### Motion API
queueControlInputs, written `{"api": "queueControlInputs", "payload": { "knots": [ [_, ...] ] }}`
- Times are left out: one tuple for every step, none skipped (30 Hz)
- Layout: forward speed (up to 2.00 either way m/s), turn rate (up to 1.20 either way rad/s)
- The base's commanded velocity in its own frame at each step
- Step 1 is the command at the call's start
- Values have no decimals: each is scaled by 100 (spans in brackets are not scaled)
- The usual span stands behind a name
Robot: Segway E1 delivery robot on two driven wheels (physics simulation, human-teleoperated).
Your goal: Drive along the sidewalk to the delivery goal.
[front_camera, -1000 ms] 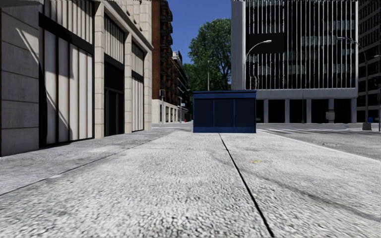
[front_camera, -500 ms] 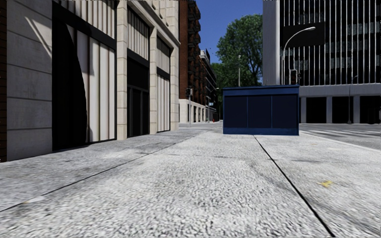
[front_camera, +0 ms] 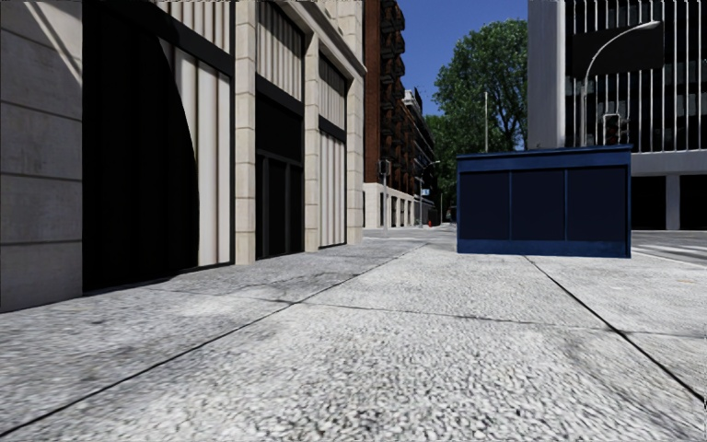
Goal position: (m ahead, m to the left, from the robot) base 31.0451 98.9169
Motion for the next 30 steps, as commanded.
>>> {"api": "queueControlInputs", "payload": {
  "knots": [
    [200,0],
    [200,0],
    [200,0],
    [200,0],
    [200,0],
    [200,0],
    [200,0],
    [200,0],
    [200,0],
    [200,0],
    [200,-2],
    [200,-16],
    [200,-27],
    [200,-36],
    [200,-36],
    [200,-39],
    [200,-39],
    [200,-39],
    [200,-39],
    [200,-39],
    [200,-37],
    [200,-23],
    [200,0],
    [200,0],
    [200,0],
    [200,0],
    [200,0],
    [200,0],
    [200,0],
    [200,0]
  ]
}}
